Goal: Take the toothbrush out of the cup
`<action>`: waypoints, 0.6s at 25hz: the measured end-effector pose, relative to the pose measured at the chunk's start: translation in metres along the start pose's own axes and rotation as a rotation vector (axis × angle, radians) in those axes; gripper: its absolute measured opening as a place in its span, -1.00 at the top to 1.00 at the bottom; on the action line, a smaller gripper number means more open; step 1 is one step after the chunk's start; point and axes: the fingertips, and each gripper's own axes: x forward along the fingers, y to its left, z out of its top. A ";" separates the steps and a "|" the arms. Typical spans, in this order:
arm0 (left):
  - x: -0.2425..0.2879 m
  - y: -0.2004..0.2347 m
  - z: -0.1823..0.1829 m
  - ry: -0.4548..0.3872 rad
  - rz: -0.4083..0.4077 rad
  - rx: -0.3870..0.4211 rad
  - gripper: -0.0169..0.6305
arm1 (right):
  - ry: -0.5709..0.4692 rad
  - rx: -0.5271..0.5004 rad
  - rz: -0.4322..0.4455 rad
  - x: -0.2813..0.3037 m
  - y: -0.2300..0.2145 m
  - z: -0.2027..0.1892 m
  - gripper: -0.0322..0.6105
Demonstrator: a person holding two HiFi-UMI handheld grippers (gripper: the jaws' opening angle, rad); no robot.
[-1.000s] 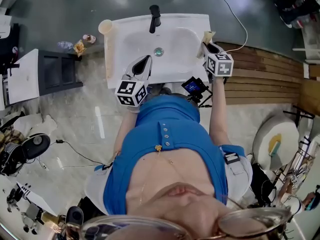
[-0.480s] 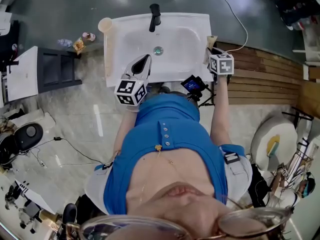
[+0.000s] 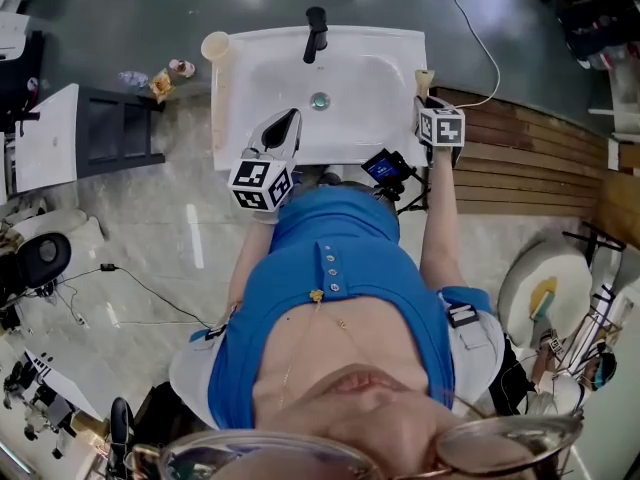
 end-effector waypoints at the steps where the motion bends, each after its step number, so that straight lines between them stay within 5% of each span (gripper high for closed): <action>1: -0.001 0.000 0.000 -0.002 0.004 -0.001 0.95 | -0.006 0.002 -0.004 0.002 -0.001 0.000 0.75; 15: -0.004 0.004 0.000 -0.005 0.023 -0.017 0.95 | -0.030 0.081 -0.090 0.023 -0.019 -0.016 0.75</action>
